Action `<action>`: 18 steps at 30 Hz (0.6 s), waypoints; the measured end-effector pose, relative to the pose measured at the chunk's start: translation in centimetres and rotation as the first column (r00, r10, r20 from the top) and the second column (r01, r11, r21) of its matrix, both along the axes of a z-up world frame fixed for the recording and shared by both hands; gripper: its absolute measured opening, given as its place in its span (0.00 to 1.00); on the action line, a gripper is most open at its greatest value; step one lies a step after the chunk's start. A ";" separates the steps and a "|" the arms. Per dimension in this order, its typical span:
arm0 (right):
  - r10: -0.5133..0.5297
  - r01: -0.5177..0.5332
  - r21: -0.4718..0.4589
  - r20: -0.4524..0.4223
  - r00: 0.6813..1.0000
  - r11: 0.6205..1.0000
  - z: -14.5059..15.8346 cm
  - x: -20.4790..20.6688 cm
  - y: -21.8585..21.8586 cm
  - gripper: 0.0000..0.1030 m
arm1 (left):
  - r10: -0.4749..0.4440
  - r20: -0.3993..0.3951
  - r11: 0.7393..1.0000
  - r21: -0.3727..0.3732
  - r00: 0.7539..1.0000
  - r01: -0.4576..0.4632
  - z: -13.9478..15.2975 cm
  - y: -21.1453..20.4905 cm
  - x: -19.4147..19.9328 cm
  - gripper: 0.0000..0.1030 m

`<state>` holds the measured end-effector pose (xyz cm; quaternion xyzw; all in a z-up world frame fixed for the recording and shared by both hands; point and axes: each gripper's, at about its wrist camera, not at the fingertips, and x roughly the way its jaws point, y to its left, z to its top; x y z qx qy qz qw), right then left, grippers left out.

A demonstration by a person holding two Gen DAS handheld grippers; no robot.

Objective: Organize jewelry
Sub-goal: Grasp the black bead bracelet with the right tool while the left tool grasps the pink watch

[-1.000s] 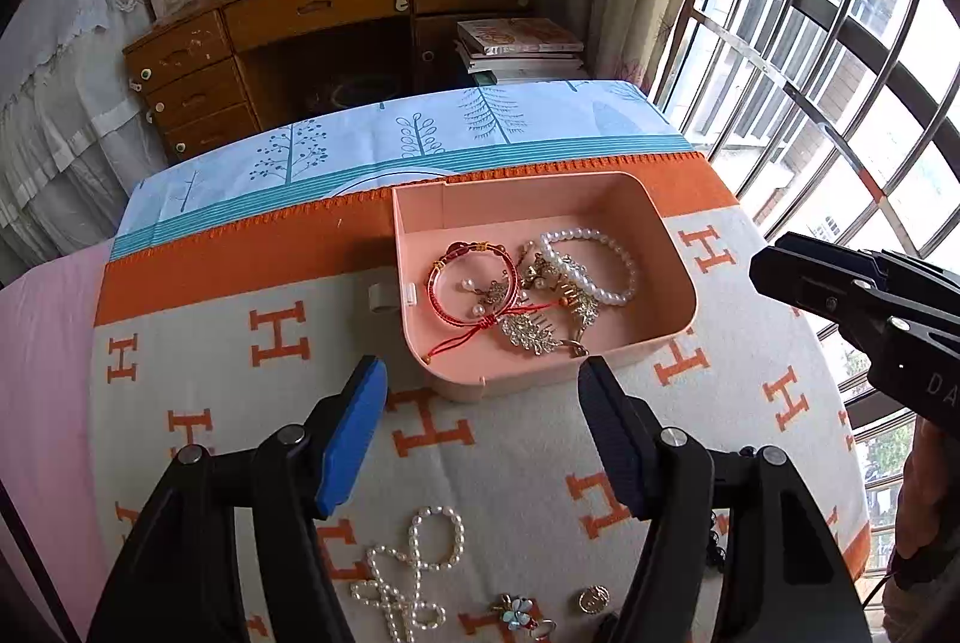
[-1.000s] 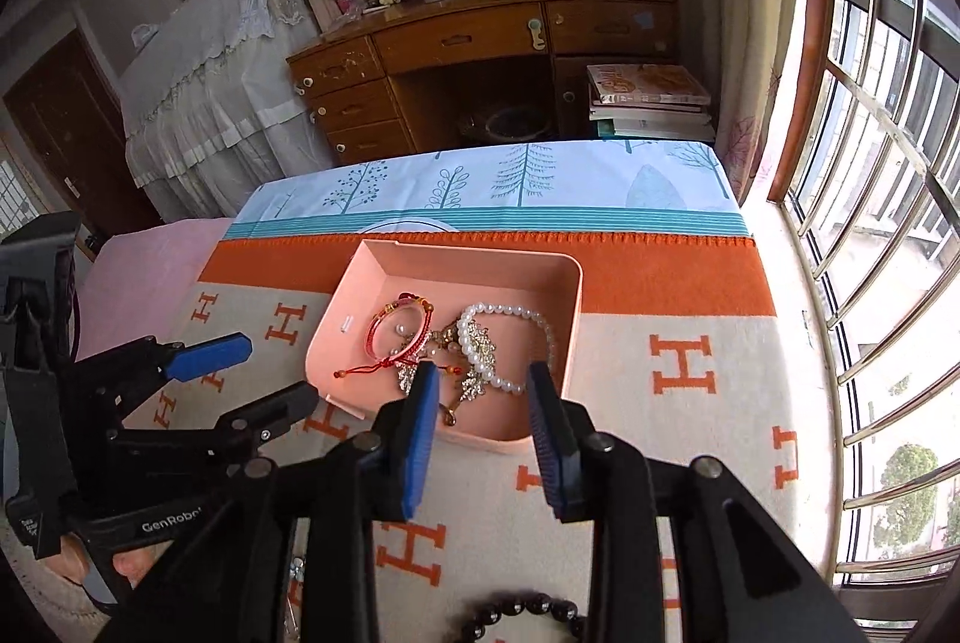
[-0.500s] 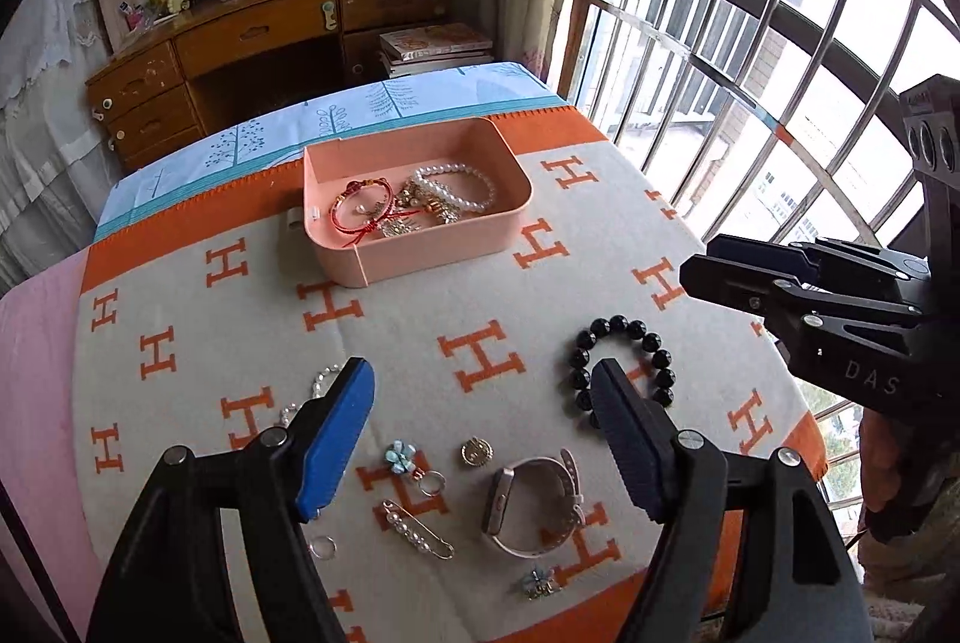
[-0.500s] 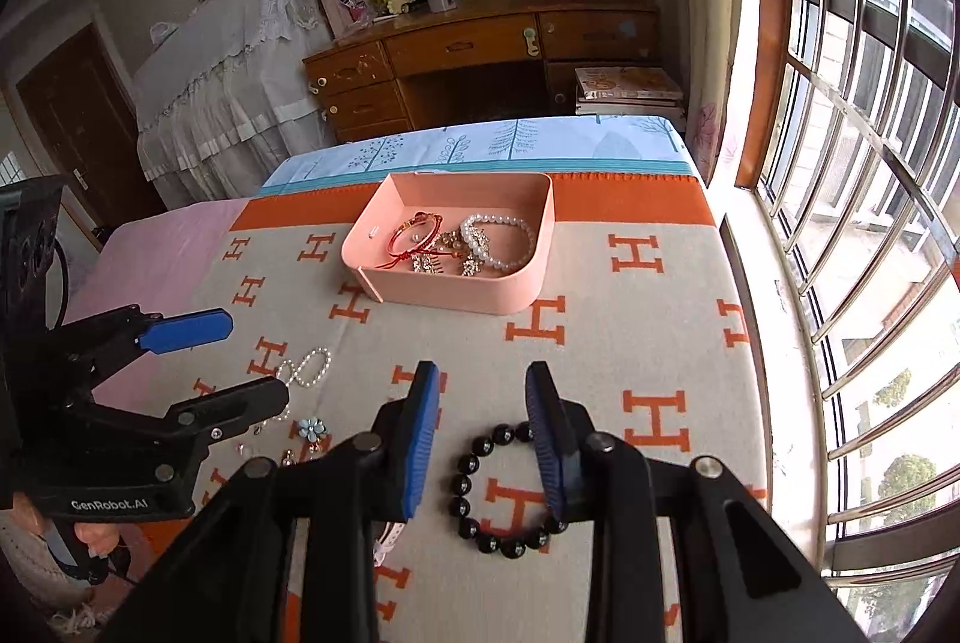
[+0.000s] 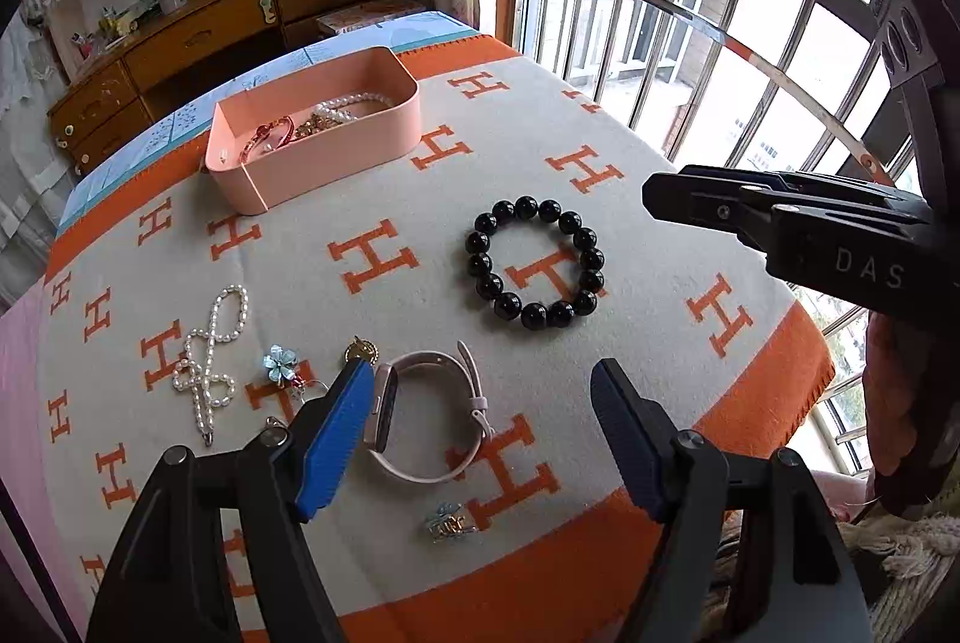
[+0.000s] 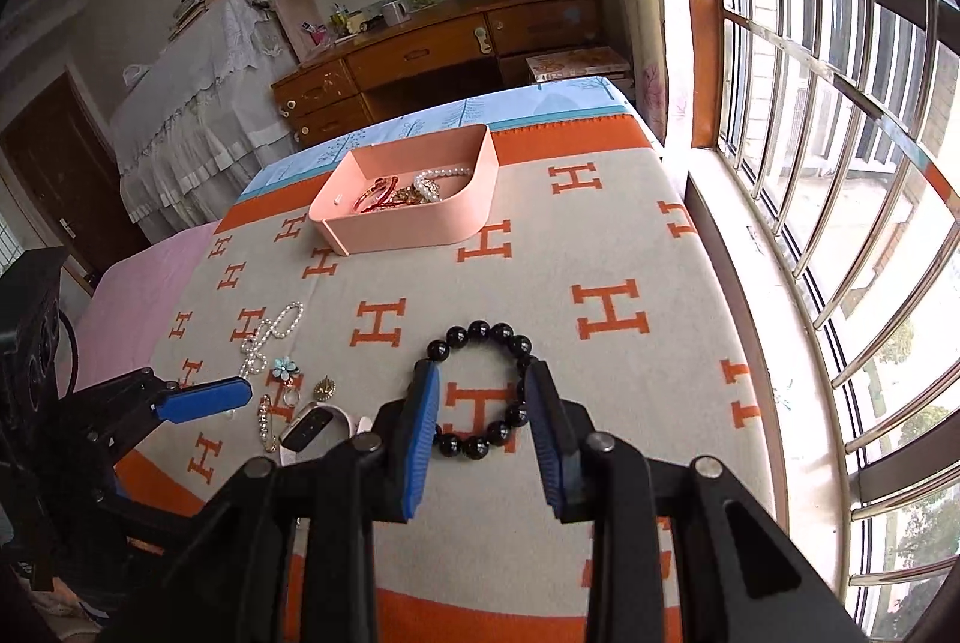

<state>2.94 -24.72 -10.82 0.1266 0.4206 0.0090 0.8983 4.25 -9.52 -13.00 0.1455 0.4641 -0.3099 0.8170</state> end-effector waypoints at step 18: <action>-0.019 0.025 0.066 -0.096 0.995 0.998 -5.3 0.6 -1.5 0.29 | 0.013 -0.143 0.997 0.072 0.990 -0.002 -5.4 -1.4 1.6 0.29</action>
